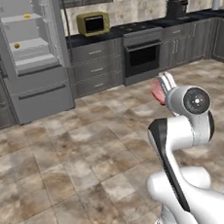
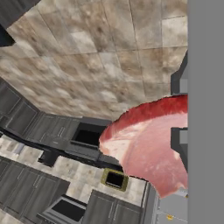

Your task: Take the cheese, steak, and lemon from the fridge and place them on the plate on the dining counter to create an appetizer plate.

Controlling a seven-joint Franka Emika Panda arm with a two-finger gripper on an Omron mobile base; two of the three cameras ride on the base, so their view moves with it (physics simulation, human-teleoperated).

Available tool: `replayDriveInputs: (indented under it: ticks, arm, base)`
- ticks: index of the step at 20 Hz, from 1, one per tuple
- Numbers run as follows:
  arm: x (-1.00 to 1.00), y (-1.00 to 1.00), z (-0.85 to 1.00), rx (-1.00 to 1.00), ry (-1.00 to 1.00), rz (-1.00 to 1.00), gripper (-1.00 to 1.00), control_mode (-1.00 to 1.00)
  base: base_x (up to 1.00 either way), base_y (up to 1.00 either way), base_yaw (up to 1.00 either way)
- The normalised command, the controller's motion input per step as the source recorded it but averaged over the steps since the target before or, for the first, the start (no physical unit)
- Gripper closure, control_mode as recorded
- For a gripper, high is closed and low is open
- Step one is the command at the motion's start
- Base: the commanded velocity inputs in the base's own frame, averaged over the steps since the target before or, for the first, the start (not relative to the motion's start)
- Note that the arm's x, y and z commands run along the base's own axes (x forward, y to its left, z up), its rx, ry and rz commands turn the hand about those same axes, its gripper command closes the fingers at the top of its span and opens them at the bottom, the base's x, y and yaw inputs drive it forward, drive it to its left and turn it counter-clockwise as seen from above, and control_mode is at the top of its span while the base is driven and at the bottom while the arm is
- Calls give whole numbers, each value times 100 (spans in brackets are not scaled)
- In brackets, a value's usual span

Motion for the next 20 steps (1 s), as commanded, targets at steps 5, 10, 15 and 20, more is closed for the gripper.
replayDriveInputs:
  ticks: [5, 10, 15, 20]
  arm:
    - [0, 0, 0, 0, 0, 0, 100, 100]
    - [0, 0, 0, 0, 0, 0, 100, 100]
    - [0, 0, 0, 0, 0, 0, 100, 100]
    - [0, 0, 0, 0, 0, 0, 100, 100]
  base:
    - [-100, -32, -14]
    - [-100, -49, -13]
    - [-100, -61, -11]
    - [-90, -79, -5]
